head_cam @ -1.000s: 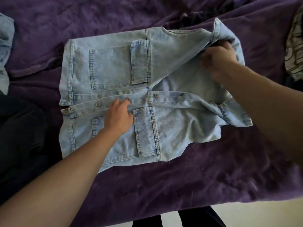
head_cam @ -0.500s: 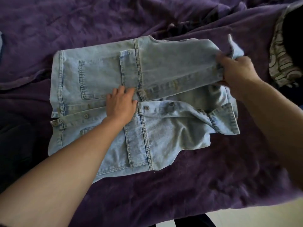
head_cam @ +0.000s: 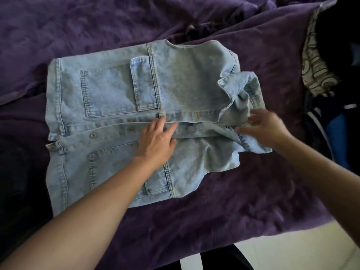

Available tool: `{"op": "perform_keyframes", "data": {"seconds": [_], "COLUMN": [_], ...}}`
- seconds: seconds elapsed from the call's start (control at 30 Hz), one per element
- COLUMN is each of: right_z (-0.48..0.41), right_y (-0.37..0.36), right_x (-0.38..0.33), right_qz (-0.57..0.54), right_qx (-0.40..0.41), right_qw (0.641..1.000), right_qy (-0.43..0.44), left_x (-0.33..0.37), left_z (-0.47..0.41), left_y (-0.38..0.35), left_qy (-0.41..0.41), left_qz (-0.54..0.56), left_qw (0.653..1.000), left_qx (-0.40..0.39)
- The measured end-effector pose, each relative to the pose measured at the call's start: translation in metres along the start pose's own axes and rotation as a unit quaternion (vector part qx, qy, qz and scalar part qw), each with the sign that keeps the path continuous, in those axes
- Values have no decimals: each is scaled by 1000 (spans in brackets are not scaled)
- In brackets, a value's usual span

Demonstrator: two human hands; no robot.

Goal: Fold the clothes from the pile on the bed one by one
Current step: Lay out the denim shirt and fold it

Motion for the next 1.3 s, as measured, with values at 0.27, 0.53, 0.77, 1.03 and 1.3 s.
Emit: {"op": "perform_keyframes", "data": {"seconds": [0.27,0.53,0.77,1.03,1.3], "right_z": [3,80,73,135,123], "right_y": [24,-30,-92,-63,-65], "right_x": [31,39,80,130,119], "right_qz": [70,135,201,220,211], "right_qx": [145,170,82,158,66], "right_qw": [986,945,975,962,974], "right_qy": [44,245,54,19,49], "left_x": [5,25,17,24,9], "left_z": [11,20,22,28,43], "left_y": [-27,-28,-31,-25,-32], "left_qy": [10,36,30,21,63], "left_qz": [-20,-14,-43,-95,-81], "left_qw": [996,995,994,988,982], "left_qx": [-89,-89,-96,-117,-158]}}
Point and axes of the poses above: each hand's wrist, its own z-axis away from the middle knuckle, its own y-axis out of the back of the hand, x = y × z, the point moved 4 cm from there along -z, towards the middle knuckle
